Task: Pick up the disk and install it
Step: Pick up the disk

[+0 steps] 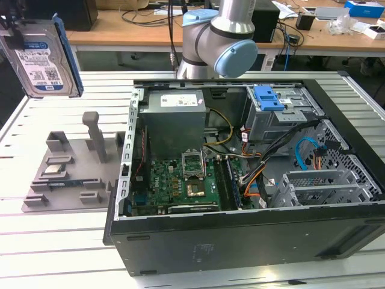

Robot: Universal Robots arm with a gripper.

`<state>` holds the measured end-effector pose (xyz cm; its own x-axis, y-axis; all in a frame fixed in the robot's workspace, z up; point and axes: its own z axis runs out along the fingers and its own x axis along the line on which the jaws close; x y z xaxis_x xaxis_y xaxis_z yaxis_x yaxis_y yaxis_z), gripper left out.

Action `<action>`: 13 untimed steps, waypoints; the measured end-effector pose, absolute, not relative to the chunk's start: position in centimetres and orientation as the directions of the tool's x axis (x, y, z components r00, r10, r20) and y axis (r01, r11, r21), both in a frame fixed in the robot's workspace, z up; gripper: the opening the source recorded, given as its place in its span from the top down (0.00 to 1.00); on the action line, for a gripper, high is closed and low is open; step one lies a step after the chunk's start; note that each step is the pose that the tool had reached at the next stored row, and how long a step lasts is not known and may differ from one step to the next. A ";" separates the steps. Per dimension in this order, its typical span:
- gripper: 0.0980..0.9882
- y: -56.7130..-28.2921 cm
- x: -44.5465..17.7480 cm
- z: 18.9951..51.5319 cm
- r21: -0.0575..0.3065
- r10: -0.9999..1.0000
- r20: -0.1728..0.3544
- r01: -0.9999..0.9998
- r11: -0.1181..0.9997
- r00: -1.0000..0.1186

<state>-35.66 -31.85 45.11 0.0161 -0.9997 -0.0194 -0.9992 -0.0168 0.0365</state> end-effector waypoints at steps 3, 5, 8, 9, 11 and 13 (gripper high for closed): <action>0.70 -31.9 -35.7 46.4 0.036 -1.000 -0.019 -0.999 -0.017 0.016; 0.70 -31.9 -35.7 47.5 0.036 -1.000 -0.019 -0.999 -0.017 0.016; 0.70 -31.9 -35.7 49.2 0.036 -1.000 -0.019 -0.999 -0.017 0.016; 0.70 -31.9 -35.7 49.7 0.037 -1.000 -0.019 -0.999 -0.017 0.016; 0.70 -31.9 -35.7 50.2 0.037 -1.000 -0.019 -0.999 -0.017 0.016; 0.70 -31.9 -35.7 50.2 0.036 -1.000 -0.020 -0.999 -0.017 0.016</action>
<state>-35.66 -31.85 50.23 0.0161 -0.9997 -0.0196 -0.9992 -0.0168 0.0364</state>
